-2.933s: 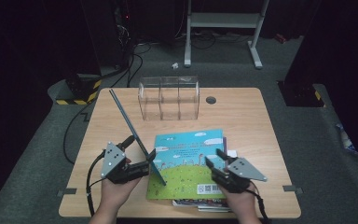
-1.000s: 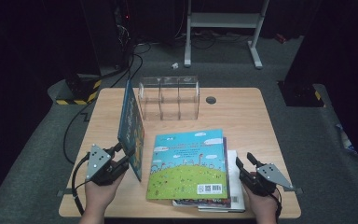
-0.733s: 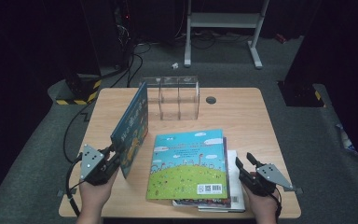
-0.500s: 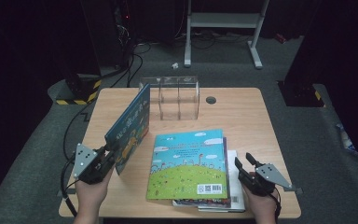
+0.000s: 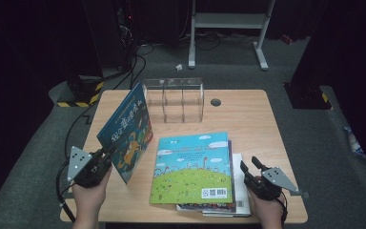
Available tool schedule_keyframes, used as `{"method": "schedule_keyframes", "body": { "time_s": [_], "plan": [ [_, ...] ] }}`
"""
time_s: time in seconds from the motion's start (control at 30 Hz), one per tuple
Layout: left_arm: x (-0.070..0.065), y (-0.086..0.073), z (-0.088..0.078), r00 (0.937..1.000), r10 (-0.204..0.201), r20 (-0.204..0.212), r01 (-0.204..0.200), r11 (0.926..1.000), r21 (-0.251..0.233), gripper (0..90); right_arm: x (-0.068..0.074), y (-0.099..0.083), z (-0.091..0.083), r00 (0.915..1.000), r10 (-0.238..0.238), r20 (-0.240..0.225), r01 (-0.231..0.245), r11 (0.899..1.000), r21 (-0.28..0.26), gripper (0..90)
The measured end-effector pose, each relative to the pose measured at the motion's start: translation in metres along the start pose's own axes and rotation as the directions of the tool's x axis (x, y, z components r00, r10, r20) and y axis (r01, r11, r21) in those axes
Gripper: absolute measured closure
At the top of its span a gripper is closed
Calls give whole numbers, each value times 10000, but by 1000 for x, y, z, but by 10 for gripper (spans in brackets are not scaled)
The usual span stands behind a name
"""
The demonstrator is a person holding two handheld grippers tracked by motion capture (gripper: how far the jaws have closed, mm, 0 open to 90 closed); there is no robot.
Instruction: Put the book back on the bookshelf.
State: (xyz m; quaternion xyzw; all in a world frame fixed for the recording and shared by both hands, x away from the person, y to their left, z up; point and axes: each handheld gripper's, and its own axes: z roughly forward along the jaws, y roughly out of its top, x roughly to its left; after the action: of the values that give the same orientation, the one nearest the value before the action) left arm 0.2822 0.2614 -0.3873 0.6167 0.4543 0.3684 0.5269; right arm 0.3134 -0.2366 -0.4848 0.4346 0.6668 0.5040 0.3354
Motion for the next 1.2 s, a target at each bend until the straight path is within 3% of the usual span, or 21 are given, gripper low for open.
{"method": "schedule_keyframes", "body": {
  "time_s": [0.23, 0.4, 0.67, 1.03, 1.2],
  "plan": [
    [-2, 1, 0, 9988, 479, 118, -480, 9988, 48, 811, -1, -1, 0, 10000, 72, 14, -72, 10000, 31, 508],
    [2, 1, 0, 9993, 299, 209, -296, 9995, -131, 798, 0, -1, 0, 9999, 108, 7, -108, 9999, 67, 506],
    [2, 0, 1, 9987, 427, 261, -423, 9990, -169, 763, 0, -1, 0, 10000, 83, 8, -83, 9999, 79, 505],
    [12, 1, 2, 9984, -152, 543, 168, 9994, -300, 726, -2, -1, 0, 10000, 54, 16, -54, 9999, 85, 503],
    [12, 3, 4, 9997, -71, 226, 78, 9995, -303, 735, -1, -2, 0, 10000, 72, 20, -73, 9999, 119, 502]
  ]
}}
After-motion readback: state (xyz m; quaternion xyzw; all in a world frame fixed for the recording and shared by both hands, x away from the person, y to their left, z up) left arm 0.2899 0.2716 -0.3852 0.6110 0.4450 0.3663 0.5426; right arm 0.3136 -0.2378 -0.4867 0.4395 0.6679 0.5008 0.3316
